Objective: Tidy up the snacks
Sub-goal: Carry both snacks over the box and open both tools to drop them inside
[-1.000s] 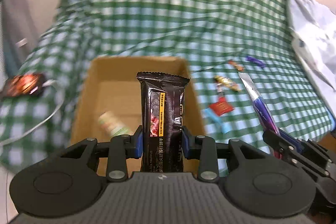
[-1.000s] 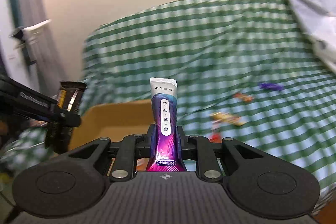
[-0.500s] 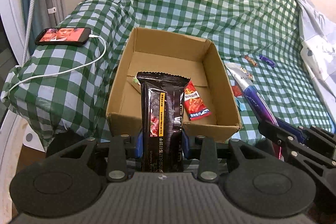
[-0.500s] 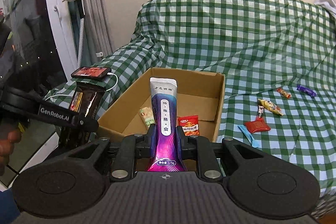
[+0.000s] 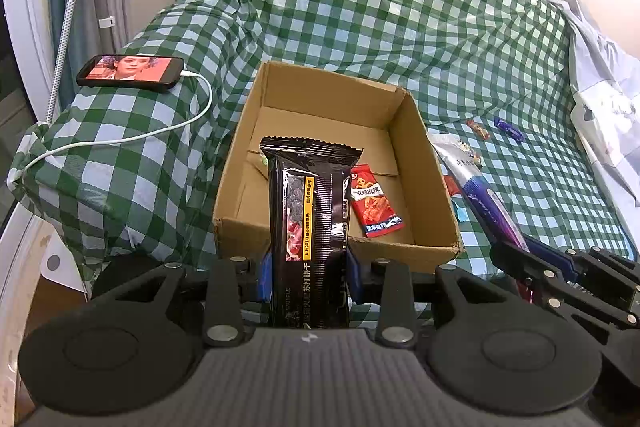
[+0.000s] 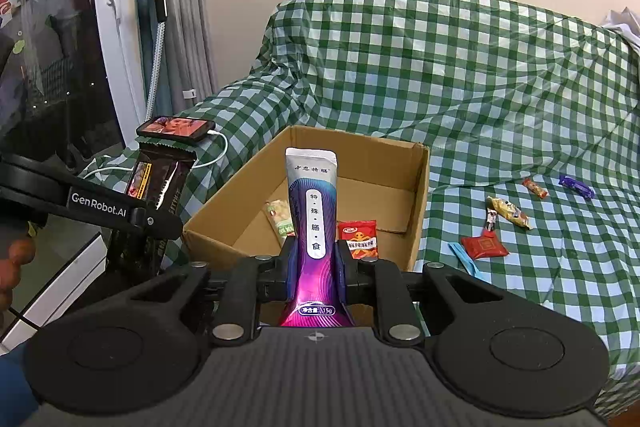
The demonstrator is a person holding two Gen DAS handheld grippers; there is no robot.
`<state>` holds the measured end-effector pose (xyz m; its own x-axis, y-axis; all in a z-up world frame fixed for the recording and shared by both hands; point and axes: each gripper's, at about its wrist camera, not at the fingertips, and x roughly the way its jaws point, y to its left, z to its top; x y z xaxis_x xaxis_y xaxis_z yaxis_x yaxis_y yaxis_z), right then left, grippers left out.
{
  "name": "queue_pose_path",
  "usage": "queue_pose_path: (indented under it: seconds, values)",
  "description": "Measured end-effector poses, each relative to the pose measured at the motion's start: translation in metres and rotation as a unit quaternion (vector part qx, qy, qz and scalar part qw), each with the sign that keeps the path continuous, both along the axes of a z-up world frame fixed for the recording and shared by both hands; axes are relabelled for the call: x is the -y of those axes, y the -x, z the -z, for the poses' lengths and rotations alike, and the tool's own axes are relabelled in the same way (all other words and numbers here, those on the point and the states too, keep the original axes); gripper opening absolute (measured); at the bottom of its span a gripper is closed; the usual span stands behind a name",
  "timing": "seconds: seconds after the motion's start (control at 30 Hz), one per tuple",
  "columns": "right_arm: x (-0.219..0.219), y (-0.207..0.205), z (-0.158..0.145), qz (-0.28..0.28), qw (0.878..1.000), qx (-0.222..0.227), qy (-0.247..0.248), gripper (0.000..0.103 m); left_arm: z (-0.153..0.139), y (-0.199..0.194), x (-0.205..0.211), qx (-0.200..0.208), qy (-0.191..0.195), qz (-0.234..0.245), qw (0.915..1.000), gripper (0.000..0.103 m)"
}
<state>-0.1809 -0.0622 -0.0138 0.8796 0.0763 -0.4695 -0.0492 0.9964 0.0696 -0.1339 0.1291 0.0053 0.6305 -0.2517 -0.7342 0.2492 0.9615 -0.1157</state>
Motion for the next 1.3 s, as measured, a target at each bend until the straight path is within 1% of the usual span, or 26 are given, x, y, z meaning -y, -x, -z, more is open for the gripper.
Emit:
queue_pose_path:
  seconds: [0.17, 0.4, 0.5, 0.57, 0.67, 0.9, 1.3]
  values:
    - [0.004, 0.003, 0.001, 0.0, 1.0, -0.004, -0.002, 0.02, 0.002, -0.002, 0.001, -0.005, -0.007, -0.001, 1.0, 0.039]
    - [0.01, -0.005, 0.007, 0.002, 1.0, -0.013, -0.006, 0.02, 0.008, -0.012, 0.003, -0.022, -0.023, -0.005, 0.9995, 0.039]
    - [0.014, -0.01, 0.011, 0.001, 1.0, -0.019, -0.006, 0.02, 0.011, -0.02, 0.007, -0.029, -0.037, -0.008, 0.9989, 0.039]
    - [0.018, -0.013, 0.012, 0.003, 1.0, -0.021, -0.005, 0.02, 0.012, -0.028, 0.009, -0.035, -0.044, -0.012, 0.9983, 0.039]
    - [0.024, -0.021, 0.015, 0.01, 1.0, -0.024, -0.002, 0.02, 0.011, -0.042, 0.012, -0.041, -0.043, -0.017, 0.9981, 0.039]
    - [0.033, -0.044, 0.02, 0.019, 0.999, -0.032, -0.005, 0.02, 0.011, -0.069, 0.024, -0.046, -0.053, -0.014, 0.9974, 0.039]
    - [0.044, -0.093, 0.03, 0.023, 0.998, -0.051, -0.011, 0.02, 0.027, -0.124, 0.046, -0.064, -0.069, -0.007, 0.9955, 0.039]
